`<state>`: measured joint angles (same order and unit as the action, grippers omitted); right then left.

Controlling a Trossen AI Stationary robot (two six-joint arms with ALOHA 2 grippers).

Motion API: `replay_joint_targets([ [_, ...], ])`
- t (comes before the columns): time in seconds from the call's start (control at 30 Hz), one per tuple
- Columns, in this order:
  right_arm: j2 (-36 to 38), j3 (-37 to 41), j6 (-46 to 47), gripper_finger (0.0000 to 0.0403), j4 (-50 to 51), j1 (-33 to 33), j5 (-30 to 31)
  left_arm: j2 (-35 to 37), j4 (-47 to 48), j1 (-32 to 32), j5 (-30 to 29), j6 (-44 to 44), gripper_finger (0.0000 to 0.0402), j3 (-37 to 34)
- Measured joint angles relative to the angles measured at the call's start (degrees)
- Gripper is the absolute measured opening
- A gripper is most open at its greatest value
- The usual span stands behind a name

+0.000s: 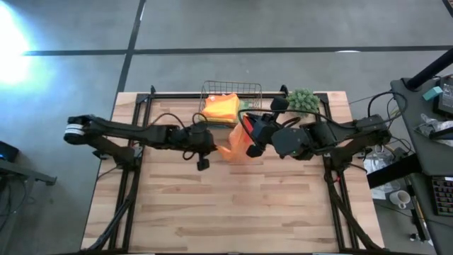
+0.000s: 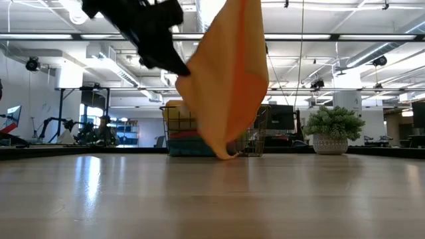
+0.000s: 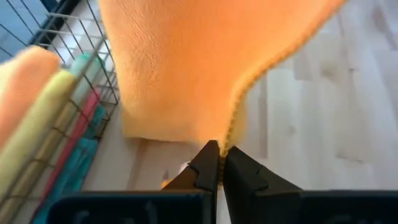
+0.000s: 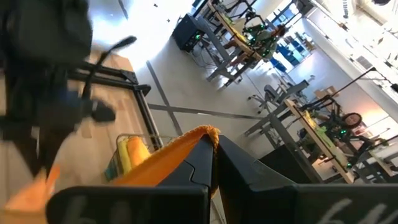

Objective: Fold microfiber towels
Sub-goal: Fold the orange microfiber cloth

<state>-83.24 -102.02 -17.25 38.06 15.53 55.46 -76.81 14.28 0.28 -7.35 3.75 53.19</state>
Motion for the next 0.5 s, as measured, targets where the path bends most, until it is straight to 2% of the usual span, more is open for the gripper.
replay_joint_targets([
  [0.23,1.5,0.0,4.1,0.0008,6.1,2.3,0.0,7.1,16.8,-2.5,-1.2,0.2,0.0,7.1],
  [0.4,2.8,0.0,11.0,0.0008,11.6,3.0,-0.5,9.3,27.8,-4.4,-6.6,0.3,0.0,14.7],
  [0.5,3.2,0.0,15.9,0.0008,14.2,3.3,-3.7,9.3,33.0,-4.8,-8.2,0.3,0.0,20.6],
])
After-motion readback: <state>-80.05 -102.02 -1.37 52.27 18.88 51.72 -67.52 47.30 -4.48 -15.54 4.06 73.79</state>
